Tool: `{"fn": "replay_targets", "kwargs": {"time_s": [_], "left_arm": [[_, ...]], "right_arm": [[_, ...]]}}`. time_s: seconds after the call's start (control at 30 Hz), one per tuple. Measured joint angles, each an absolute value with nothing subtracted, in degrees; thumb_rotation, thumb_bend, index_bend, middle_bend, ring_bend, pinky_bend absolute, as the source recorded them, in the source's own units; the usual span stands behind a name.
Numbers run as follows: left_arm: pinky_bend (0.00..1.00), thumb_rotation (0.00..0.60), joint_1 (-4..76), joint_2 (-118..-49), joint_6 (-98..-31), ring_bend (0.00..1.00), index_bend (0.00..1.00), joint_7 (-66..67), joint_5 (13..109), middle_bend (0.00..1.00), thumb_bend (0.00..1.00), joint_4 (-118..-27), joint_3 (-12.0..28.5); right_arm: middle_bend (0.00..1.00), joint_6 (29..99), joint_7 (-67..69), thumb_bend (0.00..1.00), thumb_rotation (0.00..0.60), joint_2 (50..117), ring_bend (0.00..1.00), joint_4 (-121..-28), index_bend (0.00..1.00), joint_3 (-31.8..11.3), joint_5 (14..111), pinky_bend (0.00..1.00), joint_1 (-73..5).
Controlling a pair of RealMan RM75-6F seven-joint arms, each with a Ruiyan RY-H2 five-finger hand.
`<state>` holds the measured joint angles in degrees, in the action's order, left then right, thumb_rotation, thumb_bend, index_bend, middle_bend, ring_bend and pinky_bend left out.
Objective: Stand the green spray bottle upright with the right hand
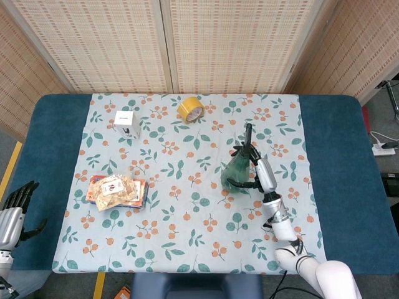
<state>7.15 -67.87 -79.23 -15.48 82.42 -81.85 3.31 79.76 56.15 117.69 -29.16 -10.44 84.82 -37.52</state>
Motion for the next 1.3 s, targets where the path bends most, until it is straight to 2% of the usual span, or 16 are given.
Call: {"fn": "replay_targets", "kwargs": {"time_s": [0.23, 0.47, 0.67, 0.97, 1.07, 1.17, 1.3], "left_arm": [[0.06, 0.600, 7.16, -67.95, -79.36, 0.00, 0.00, -15.28, 82.60, 0.00, 0.30, -81.83, 3.23], [0.06, 0.600, 7.05, -67.87, -79.81, 0.00, 0.00, -15.68, 83.12, 0.00, 0.30, -81.92, 3.09], [0.06, 0.600, 6.96, -67.84, -80.43, 0.00, 0.00, -15.86, 83.66, 0.00, 0.30, -82.04, 2.99], [0.06, 0.600, 6.99, -68.26, -81.74, 0.00, 0.00, -14.52, 84.97, 0.00, 0.30, -82.66, 2.93], [0.06, 0.600, 7.07, -68.43, -81.78, 0.00, 0.00, -14.14, 85.01, 0.00, 0.30, -82.83, 2.92], [0.06, 0.600, 7.23, -68.40, -81.45, 0.00, 0.00, -14.01, 85.01, 0.00, 0.30, -83.14, 2.84], [0.06, 0.600, 7.44, -68.34, -81.27, 0.00, 0.00, -14.01, 85.15, 0.00, 0.30, -83.42, 2.81]], "right_arm": [[0.22, 79.48, 54.94, 0.00, 0.600, 116.21, 0.01, -31.01, 0.01, -9.83, 85.57, 0.25, -37.41], [0.15, 78.97, 51.46, 0.00, 0.600, 113.41, 0.00, -34.58, 0.00, -8.81, 86.12, 0.19, -36.42], [0.09, 78.44, 46.57, 0.00, 0.600, 108.34, 0.00, -42.04, 0.00, -6.94, 86.83, 0.13, -34.26], [0.06, 80.48, 33.72, 0.00, 0.600, 96.06, 0.00, -57.75, 0.00, -5.82, 87.65, 0.06, -30.65], [0.06, 80.33, 28.12, 0.00, 0.600, 89.87, 0.00, -63.71, 0.02, -5.24, 87.52, 0.03, -29.37], [0.06, 79.41, 20.65, 0.00, 0.600, 83.22, 0.00, -68.44, 0.07, -4.41, 87.05, 0.03, -28.20], [0.06, 78.97, 9.85, 0.00, 0.600, 74.75, 0.00, -73.96, 0.08, -3.00, 86.57, 0.03, -25.75]]}}
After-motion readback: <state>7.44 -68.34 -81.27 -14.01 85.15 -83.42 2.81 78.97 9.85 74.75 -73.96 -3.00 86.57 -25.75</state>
